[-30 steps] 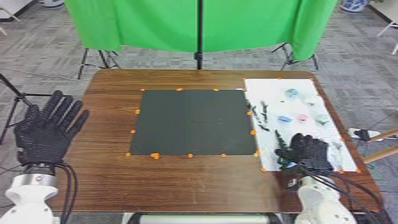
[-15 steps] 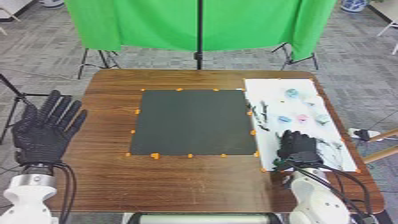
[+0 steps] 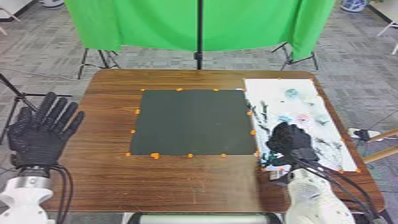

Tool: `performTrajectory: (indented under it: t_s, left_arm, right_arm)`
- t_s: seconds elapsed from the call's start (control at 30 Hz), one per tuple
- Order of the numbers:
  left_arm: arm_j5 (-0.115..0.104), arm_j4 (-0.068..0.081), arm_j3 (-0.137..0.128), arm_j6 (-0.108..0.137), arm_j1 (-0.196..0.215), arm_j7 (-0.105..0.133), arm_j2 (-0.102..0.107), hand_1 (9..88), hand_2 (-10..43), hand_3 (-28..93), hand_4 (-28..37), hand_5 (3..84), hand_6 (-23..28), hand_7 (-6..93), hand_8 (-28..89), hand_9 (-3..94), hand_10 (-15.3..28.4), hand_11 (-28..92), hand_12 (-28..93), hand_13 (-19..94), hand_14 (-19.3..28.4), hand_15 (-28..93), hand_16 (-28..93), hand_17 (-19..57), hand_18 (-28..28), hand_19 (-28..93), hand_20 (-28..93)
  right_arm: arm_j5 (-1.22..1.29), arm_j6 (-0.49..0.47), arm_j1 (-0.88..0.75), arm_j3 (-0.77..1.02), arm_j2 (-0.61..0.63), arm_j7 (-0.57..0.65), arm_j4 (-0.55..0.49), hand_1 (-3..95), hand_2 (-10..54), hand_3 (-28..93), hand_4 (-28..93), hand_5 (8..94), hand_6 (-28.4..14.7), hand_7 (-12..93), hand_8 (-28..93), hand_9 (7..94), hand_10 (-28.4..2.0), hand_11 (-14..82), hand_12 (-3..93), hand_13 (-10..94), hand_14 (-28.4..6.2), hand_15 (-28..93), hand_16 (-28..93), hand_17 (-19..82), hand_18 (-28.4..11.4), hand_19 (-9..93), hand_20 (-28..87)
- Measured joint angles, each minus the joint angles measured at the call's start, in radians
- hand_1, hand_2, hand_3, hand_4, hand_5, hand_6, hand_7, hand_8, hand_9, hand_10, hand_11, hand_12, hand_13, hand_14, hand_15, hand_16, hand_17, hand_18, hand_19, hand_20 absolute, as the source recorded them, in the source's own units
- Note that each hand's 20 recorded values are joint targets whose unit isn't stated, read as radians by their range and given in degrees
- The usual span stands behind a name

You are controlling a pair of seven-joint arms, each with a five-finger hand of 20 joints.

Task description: Arrange flowers

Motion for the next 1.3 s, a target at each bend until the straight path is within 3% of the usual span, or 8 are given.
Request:
performTrajectory:
  t_s: [0.13, 0.27, 0.4, 0.53, 0.7, 0.87, 1.03, 1.3]
  left_arm:
    - [0.000, 0.000, -0.002, 0.008, 0.007, 0.001, 0.002, 26.3, 12.8, 74, -28.3, 43.7, 6.3, 9.6, -8, 36.4, 13.9, 13, 9, 27, 15.4, 30, -5, -5.1, 16.0, 36, 14]
    - [0.000, 0.002, -0.002, 0.015, 0.011, 0.005, 0.008, 26.3, 12.8, 74, -28.3, 43.7, 6.3, 9.7, -8, 36.3, 13.9, 13, 9, 27, 15.3, 30, -5, -5.1, 16.1, 36, 14]
    - [-0.002, 0.016, 0.003, 0.015, 0.007, 0.004, 0.019, 26.3, 12.7, 74, -28.3, 43.4, 6.4, 9.4, -8, 36.1, 13.7, 13, 9, 27, 15.3, 30, -5, -5.2, 16.1, 36, 14]
    - [-0.021, 0.029, 0.003, 0.023, 0.008, 0.005, 0.028, 26.2, 12.7, 74, -28.3, 43.4, 6.3, 9.4, -8, 36.2, 13.9, 13, 9, 27, 15.5, 30, -5, -5.2, 16.1, 36, 14]
    - [-0.043, 0.036, 0.013, 0.032, 0.007, 0.015, 0.038, 26.2, 12.7, 74, -28.3, 43.5, 6.4, 9.6, -8, 36.3, 13.9, 13, 9, 28, 15.7, 31, -5, -5.3, 16.2, 36, 14]
    - [-0.068, 0.043, 0.032, 0.031, -0.005, 0.028, 0.052, 26.3, 12.7, 74, -28.3, 43.6, 6.4, 9.7, -8, 36.4, 14.0, 13, 9, 28, 15.6, 31, -5, -5.2, 16.2, 36, 14]
    - [-0.079, 0.058, 0.058, 0.031, -0.033, 0.034, 0.070, 26.3, 12.8, 74, -28.3, 43.7, 6.4, 9.7, -8, 36.7, 14.0, 14, 9, 28, 15.5, 31, -5, -5.2, 16.3, 36, 14]
    - [-0.090, 0.070, 0.104, 0.031, -0.071, 0.021, 0.097, 26.4, 12.9, 74, -28.3, 43.9, 6.4, 9.8, -8, 36.8, 14.0, 14, 10, 28, 15.6, 32, -5, -5.3, 16.4, 36, 14]
  right_arm:
    - [0.096, 0.063, 0.072, -0.041, -0.004, -0.037, -0.033, 62.6, -9.5, 73, -28, 80.7, 1.1, 40, 17, 88.0, -8.4, 18.1, 52.1, 75, -7.4, 46, 51, 36, -24.9, 84, 41]
    - [0.233, 0.059, 0.196, -0.113, -0.034, -0.103, -0.009, 62.6, -9.5, 73, -28, 80.4, 1.3, 40, 18, 87.8, -8.4, 18.4, 52.6, 74, -7.6, 47, 51, 36, -25.1, 84, 41]
    - [0.157, 0.032, 0.357, -0.239, -0.103, -0.120, 0.124, 62.7, -9.5, 73, -28, 80.4, 1.3, 40, 18, 87.8, -8.6, 18.9, 52.7, 74, -7.8, 48, 51, 36, -25.4, 85, 42]
    - [-0.010, 0.009, 0.483, -0.333, -0.197, -0.138, 0.280, 62.8, -9.5, 73, -28, 80.5, 1.1, 40, 18, 87.6, -8.6, 19.5, 52.8, 74, -7.8, 49, 50, 37, -25.7, 85, 41]
    - [-0.035, -0.083, 0.557, -0.372, -0.299, -0.163, 0.364, 63.0, -9.5, 73, -28, 80.1, 1.0, 40, 19, 87.0, -8.8, 20.1, 53.3, 74, -7.9, 49, 50, 37, -25.7, 85, 41]
    - [-0.090, -0.154, 0.604, -0.413, -0.365, -0.236, 0.463, 62.9, -9.5, 73, -28, 79.3, 0.9, 41, 19, 86.4, -8.6, 20.7, 53.7, 73, -8.0, 50, 50, 36, -25.7, 86, 41]
    - [-0.230, -0.226, 0.609, -0.422, -0.423, -0.257, 0.565, 62.3, -9.5, 74, -28, 77.2, 1.1, 44, 18, 85.7, -8.8, 21.9, 53.7, 72, -8.0, 51, 50, 36, -25.5, 86, 41]
    - [-0.260, -0.264, 0.560, -0.411, -0.520, -0.213, 0.636, 62.1, -9.5, 75, -28, 76.7, 0.9, 45, 17, 85.0, -9.1, 23.7, 53.3, 72, -8.9, 54, 49, 36, -26.3, 87, 41]
